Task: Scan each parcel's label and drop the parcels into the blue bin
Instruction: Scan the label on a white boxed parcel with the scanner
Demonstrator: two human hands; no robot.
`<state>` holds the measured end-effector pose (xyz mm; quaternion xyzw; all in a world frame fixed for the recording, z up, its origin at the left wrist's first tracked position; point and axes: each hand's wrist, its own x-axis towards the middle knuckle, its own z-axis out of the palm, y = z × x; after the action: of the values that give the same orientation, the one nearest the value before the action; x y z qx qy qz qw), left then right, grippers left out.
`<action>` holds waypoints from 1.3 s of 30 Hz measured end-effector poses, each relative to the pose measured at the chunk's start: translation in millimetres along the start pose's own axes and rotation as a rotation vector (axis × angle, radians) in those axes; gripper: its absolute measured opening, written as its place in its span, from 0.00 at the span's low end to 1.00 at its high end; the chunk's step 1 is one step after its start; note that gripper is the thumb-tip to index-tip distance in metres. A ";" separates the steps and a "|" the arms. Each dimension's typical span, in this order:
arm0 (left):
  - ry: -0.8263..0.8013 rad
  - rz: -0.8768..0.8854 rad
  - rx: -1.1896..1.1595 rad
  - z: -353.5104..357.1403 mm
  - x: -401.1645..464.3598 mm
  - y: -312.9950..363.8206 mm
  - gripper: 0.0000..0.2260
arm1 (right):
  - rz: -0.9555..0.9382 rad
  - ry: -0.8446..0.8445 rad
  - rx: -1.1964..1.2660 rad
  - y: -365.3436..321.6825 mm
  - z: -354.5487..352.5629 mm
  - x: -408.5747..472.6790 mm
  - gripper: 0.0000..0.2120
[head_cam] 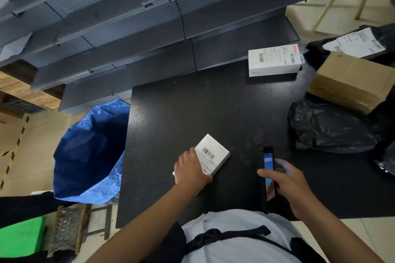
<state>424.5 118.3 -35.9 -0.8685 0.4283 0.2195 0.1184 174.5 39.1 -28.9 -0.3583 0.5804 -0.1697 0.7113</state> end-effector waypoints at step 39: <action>-0.354 -0.003 -1.380 31.8 8.4 -135.3 0.29 | 0.204 -0.107 -1.575 -81.5 185.6 -70.0 0.24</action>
<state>527.8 206.8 -65.4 -0.6970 0.1648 0.5784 -0.3905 345.7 87.3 90.9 -0.7087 0.5246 0.3738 0.2878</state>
